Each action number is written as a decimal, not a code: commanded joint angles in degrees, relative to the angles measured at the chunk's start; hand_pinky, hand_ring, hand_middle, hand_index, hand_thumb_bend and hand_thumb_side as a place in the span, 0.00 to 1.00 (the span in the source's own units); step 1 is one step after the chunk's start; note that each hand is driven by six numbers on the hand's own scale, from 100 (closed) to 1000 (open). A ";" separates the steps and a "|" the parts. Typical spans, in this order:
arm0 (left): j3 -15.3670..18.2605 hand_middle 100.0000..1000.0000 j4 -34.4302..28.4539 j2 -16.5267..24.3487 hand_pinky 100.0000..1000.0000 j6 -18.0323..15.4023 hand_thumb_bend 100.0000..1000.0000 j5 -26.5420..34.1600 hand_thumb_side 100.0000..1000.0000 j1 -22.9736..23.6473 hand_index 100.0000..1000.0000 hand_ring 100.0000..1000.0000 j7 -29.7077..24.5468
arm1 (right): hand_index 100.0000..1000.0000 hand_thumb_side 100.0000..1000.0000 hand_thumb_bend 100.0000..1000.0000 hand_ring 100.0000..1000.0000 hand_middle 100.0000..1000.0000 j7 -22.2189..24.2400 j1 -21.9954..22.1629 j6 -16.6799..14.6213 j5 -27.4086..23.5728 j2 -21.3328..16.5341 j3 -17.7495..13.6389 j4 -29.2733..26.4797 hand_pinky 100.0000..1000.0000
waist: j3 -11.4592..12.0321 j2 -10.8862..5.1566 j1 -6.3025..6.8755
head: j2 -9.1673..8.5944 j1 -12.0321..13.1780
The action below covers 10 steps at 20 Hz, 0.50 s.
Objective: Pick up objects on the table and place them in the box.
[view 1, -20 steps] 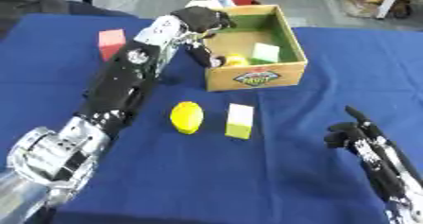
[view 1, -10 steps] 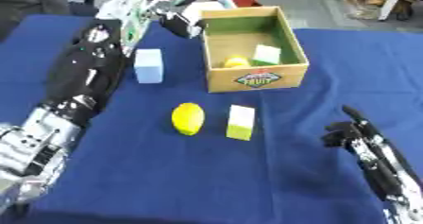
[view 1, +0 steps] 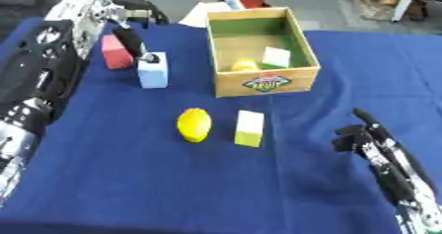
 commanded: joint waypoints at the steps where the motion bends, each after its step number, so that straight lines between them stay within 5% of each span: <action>1: 0.62 0.86 0.81 1.69 0.81 -0.69 0.45 -1.13 0.31 -0.56 0.96 0.76 -1.45 | 1.00 0.66 0.00 0.62 0.63 -0.25 -0.50 -0.13 -0.03 -0.85 -0.43 -0.66 0.61 | -0.08 -1.28 0.64 | -0.72 -0.08; 10: 0.54 0.85 2.80 0.37 0.80 1.38 0.42 -6.56 0.32 0.09 0.96 0.75 4.36 | 1.00 0.66 0.00 0.62 0.63 -0.23 -0.48 -0.12 -0.08 -0.60 -0.36 -0.65 0.61 | -0.14 -1.12 0.36 | -0.73 -0.05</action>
